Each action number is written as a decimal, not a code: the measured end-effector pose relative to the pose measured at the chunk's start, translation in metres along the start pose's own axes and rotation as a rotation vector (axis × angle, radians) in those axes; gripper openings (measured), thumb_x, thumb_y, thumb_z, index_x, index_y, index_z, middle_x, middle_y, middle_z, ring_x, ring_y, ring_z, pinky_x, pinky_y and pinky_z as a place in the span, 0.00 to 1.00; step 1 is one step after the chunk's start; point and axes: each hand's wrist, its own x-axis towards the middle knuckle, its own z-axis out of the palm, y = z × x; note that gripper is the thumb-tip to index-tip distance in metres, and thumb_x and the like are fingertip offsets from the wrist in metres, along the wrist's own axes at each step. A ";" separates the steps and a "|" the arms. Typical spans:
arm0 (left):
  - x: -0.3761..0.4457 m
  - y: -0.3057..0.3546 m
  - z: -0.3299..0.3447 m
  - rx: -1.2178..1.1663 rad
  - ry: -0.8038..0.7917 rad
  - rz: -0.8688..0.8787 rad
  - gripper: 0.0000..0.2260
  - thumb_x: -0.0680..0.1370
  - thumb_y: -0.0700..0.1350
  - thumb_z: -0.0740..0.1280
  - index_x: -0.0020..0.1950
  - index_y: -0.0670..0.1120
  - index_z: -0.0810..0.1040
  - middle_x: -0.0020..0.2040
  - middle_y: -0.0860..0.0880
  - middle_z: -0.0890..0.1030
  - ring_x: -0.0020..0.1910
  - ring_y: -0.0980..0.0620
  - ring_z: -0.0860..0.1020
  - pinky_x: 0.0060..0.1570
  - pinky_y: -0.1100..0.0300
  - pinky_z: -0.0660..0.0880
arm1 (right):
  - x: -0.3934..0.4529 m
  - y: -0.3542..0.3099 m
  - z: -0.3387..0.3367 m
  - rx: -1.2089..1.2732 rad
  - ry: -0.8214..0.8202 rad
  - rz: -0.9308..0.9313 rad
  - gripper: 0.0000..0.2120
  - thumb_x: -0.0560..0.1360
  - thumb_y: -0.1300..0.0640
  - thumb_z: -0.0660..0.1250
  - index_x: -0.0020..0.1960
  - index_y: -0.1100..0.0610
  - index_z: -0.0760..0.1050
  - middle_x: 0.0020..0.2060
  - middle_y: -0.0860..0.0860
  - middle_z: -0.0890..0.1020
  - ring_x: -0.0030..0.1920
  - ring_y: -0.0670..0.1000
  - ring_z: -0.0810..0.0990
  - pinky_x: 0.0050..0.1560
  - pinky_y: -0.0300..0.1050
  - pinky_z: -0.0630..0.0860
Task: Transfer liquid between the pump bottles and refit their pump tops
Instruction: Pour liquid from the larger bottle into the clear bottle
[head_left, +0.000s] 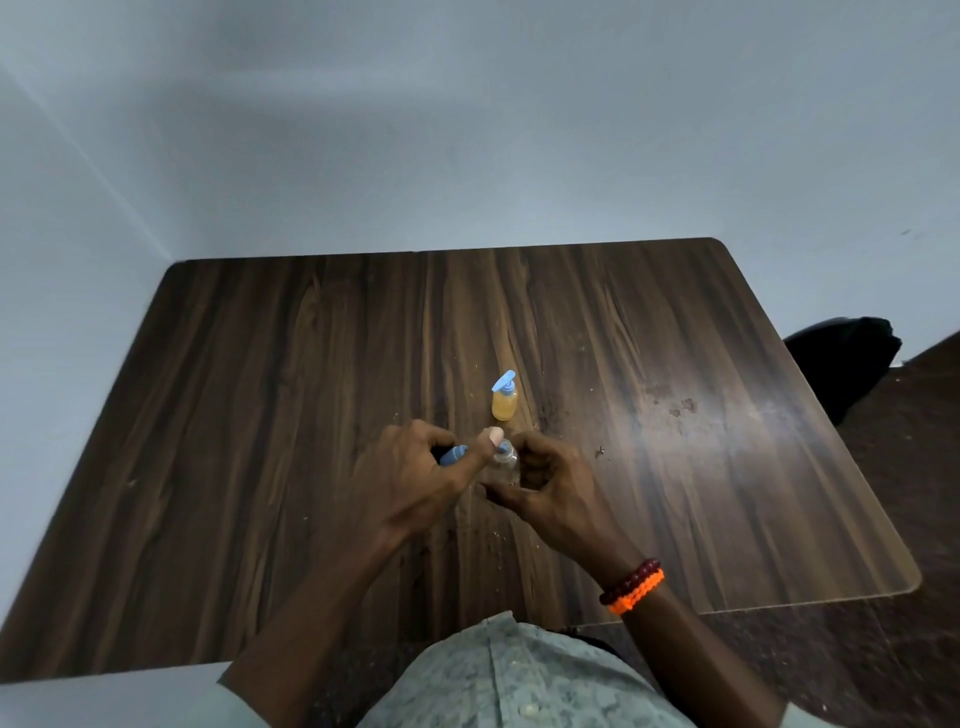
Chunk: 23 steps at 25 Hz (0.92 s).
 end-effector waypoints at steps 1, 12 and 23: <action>0.000 -0.002 0.000 -0.001 0.002 -0.005 0.41 0.72 0.81 0.53 0.32 0.45 0.83 0.26 0.45 0.79 0.27 0.47 0.78 0.29 0.59 0.71 | 0.001 0.000 0.000 0.013 0.007 0.003 0.16 0.72 0.51 0.79 0.58 0.53 0.82 0.51 0.48 0.87 0.49 0.46 0.87 0.49 0.47 0.86; -0.002 -0.003 0.002 0.057 0.027 -0.002 0.43 0.69 0.85 0.49 0.31 0.47 0.80 0.25 0.48 0.77 0.23 0.54 0.73 0.28 0.60 0.70 | 0.000 0.003 0.003 0.001 0.030 -0.006 0.16 0.72 0.50 0.79 0.57 0.54 0.82 0.50 0.49 0.86 0.49 0.49 0.87 0.49 0.54 0.86; -0.005 0.000 -0.001 0.093 0.032 0.008 0.40 0.71 0.82 0.50 0.29 0.47 0.78 0.23 0.52 0.72 0.23 0.56 0.70 0.28 0.61 0.66 | -0.002 0.000 0.004 -0.008 0.014 -0.002 0.20 0.71 0.43 0.76 0.58 0.53 0.82 0.51 0.48 0.86 0.51 0.48 0.86 0.50 0.55 0.85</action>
